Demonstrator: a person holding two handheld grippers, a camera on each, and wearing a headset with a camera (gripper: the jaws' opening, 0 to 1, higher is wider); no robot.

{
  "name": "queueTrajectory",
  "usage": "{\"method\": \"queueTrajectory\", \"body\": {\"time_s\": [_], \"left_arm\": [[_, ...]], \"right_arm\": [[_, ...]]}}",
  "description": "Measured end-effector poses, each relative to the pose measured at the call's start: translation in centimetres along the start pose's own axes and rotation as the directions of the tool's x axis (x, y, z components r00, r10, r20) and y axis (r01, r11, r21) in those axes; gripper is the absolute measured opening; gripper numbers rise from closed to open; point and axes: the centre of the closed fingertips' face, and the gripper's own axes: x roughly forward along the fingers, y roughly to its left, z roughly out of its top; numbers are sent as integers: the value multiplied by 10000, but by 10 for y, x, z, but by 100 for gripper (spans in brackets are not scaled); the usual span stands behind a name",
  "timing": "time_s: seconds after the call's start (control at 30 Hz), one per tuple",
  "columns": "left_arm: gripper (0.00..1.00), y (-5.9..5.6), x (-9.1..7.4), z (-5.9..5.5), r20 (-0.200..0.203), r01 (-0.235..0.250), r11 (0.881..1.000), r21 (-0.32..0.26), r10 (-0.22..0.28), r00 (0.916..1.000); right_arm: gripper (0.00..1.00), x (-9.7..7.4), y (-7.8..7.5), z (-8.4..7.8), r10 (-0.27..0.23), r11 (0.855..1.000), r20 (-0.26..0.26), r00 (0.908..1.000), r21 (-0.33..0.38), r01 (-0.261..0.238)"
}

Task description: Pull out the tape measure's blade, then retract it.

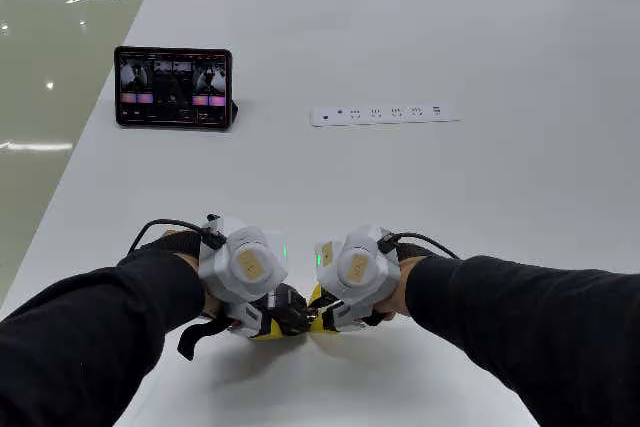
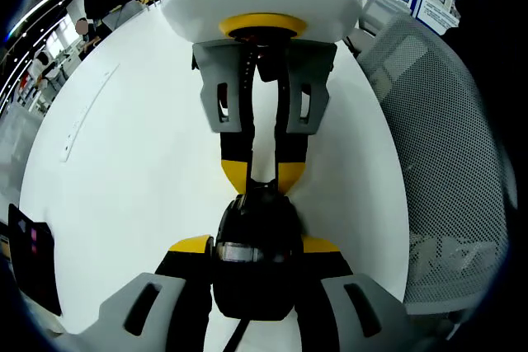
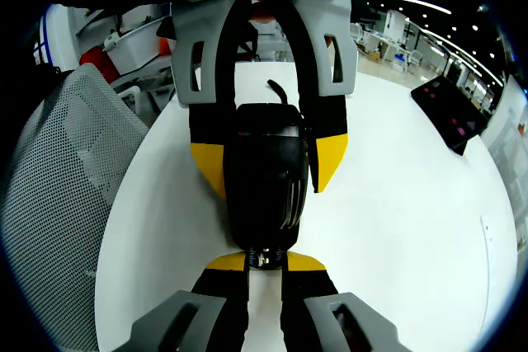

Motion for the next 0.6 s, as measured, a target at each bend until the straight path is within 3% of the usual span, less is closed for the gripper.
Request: {"method": "queueTrajectory", "body": {"time_s": [0.6], "left_arm": [[33,2,0,-1,-76,31,9999,-112,-31,10000]], "right_arm": [[9,-9,-1,-14,-89,9987,-128,9999,510,95]]}}
